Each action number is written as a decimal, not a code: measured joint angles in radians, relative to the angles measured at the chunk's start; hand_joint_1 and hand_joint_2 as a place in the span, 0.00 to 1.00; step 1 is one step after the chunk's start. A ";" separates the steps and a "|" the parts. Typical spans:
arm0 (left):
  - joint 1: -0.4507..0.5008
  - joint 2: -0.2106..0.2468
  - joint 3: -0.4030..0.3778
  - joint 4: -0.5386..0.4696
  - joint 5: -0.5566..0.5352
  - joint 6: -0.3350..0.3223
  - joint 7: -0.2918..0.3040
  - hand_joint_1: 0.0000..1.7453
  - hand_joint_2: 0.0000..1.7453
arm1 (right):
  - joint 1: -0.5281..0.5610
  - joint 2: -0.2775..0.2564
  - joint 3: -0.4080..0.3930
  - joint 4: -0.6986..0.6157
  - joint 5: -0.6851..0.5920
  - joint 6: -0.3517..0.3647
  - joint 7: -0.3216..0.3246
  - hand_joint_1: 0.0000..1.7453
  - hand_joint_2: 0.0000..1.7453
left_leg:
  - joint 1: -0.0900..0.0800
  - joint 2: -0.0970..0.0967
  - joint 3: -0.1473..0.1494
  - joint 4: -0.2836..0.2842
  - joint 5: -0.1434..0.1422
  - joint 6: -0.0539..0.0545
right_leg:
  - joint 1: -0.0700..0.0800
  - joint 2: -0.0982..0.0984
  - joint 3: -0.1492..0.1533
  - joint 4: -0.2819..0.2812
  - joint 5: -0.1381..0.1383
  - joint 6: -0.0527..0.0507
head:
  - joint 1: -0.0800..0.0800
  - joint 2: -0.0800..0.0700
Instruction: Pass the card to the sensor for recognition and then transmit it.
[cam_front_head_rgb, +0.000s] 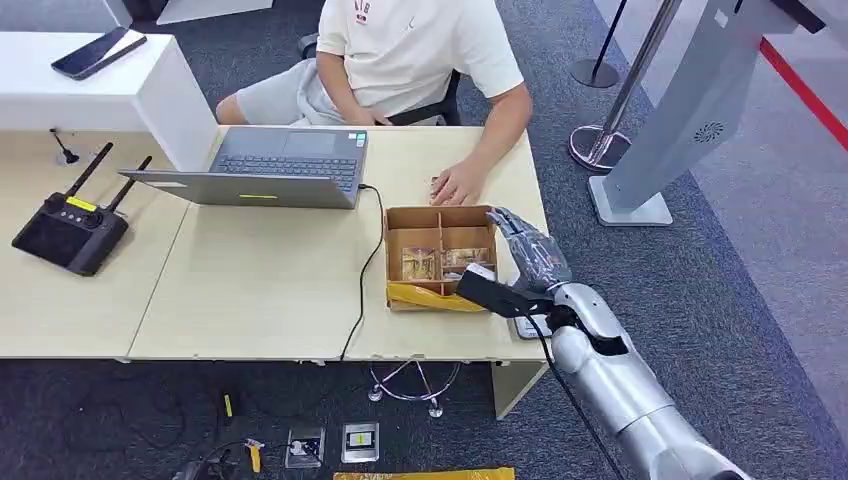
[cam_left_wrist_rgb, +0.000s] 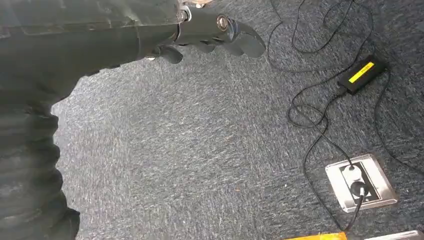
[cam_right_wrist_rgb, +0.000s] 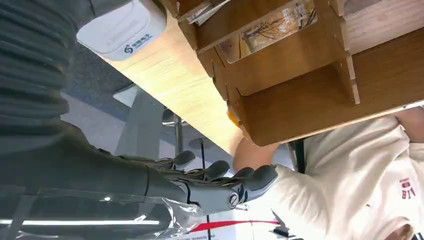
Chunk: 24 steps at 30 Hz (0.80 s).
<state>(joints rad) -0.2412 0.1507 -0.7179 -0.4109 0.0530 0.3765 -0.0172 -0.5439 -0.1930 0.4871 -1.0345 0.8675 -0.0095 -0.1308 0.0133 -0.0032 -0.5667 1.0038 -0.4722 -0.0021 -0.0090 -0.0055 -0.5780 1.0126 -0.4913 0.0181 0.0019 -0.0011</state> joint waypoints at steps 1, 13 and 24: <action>0.000 0.000 0.000 0.000 0.000 0.000 0.000 0.00 1.00 | -0.004 0.003 0.001 0.010 0.000 -0.001 -0.001 0.00 1.00 | 0.000 0.000 0.000 0.000 0.000 0.000 | 0.000 0.000 0.000 0.000 0.000 0.000 | 0.000 0.000; -0.001 -0.003 0.000 0.000 -0.023 -0.002 0.008 0.00 1.00 | -0.016 0.011 0.009 0.071 0.006 0.008 -0.020 0.00 1.00 | 0.000 0.000 0.000 0.000 0.000 0.000 | 0.000 0.000 0.000 0.000 0.000 0.000 | 0.000 0.000; 0.000 -0.008 0.000 0.000 -0.032 -0.002 0.008 0.00 1.00 | -0.013 0.040 0.019 0.072 0.016 0.033 -0.037 0.00 1.00 | 0.000 0.000 0.000 0.000 0.000 0.000 | 0.000 0.000 0.000 0.000 0.000 0.000 | 0.000 0.000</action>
<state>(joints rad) -0.2415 0.1423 -0.7176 -0.4109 0.0210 0.3746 -0.0095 -0.5573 -0.1530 0.5058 -0.9621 0.8839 0.0237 -0.1675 0.0133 -0.0031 -0.5664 1.0038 -0.4722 -0.0021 -0.0090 -0.0054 -0.5781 1.0126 -0.4913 0.0181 0.0019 -0.0011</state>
